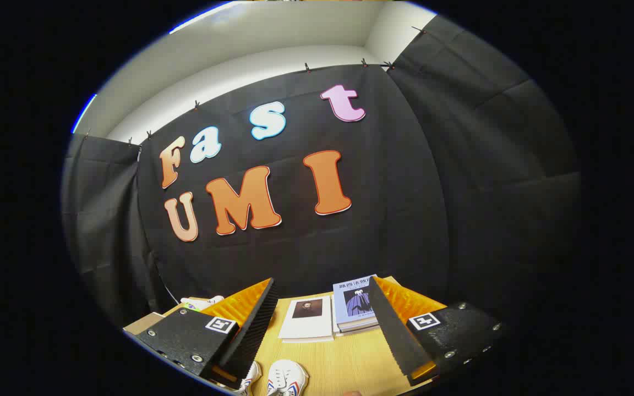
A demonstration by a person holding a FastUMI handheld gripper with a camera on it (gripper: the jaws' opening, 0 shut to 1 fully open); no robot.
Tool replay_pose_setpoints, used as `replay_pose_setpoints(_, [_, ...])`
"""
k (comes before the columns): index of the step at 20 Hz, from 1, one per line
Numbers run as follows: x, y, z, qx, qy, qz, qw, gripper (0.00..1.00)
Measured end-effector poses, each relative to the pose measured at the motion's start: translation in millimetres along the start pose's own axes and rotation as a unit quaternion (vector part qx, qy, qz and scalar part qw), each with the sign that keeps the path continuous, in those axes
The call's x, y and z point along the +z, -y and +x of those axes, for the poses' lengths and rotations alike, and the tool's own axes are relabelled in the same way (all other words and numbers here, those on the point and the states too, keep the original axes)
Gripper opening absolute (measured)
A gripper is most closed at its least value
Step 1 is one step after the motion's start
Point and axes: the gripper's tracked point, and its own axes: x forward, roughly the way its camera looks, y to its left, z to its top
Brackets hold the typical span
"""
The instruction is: Open the storage box then place both shoes into the box .Put the left shoe in first, then the right shoe, with the right side of both shoes facing outward in a uniform manner.
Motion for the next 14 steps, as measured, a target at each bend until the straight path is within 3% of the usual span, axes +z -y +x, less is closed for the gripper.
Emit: replay_pose_setpoints(14, [-5, 8, -14, -0.011, -0.013, 0.013, 1.000, 0.98])
